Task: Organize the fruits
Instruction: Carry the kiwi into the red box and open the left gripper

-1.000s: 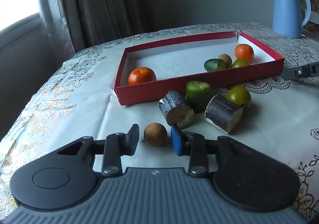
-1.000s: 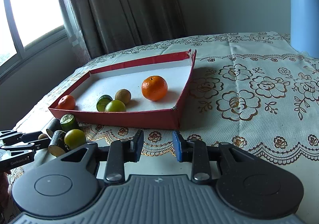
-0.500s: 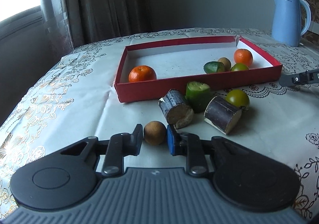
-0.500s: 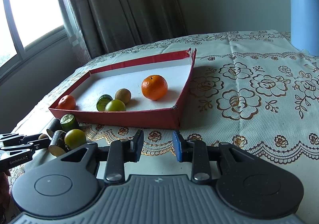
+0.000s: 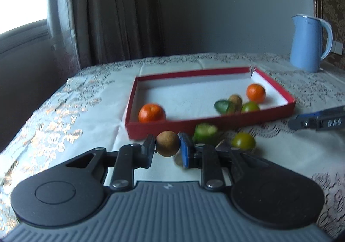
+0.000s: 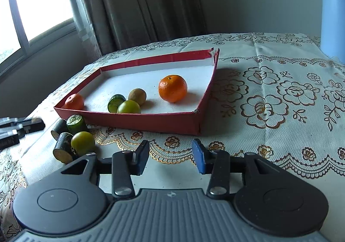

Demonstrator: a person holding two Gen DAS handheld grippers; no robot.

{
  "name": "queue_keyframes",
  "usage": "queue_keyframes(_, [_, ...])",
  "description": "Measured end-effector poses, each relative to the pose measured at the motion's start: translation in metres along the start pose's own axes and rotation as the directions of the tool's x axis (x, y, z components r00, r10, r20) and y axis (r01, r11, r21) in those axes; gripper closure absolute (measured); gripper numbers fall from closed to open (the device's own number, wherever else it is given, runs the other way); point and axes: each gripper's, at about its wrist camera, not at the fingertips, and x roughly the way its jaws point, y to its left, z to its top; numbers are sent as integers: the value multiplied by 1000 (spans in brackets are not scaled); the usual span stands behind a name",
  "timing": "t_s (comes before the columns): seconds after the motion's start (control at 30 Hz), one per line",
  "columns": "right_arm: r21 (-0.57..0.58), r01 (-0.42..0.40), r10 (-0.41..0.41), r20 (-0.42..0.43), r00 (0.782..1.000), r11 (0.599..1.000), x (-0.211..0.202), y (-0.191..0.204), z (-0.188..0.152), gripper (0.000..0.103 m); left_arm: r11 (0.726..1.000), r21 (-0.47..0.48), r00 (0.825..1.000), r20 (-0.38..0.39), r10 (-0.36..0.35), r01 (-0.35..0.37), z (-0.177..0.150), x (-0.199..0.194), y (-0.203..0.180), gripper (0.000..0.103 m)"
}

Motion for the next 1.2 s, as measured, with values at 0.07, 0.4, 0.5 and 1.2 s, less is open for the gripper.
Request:
queue_keyframes(0.07, [0, 0, 0, 0, 1000, 1000, 0, 0, 0, 61, 1000, 12, 1000, 20, -7, 7, 14, 2, -5, 80])
queue_keyframes(0.4, [9, -9, 9, 1, 1000, 1000, 0, -1, 0, 60, 999, 55, 1000, -10, -1, 1, 60, 54, -28, 80])
queue_keyframes(0.5, [11, -13, 13, 2, 1000, 1000, -1, -3, 1, 59, 999, 52, 999, -42, 14, -12, 58, 72, -31, 79])
queue_keyframes(1.2, [32, -31, 31, 5, 1000, 999, 0, -6, 1, 59, 998, 22, 993, -99, 57, -55, 41, 99, -26, 78])
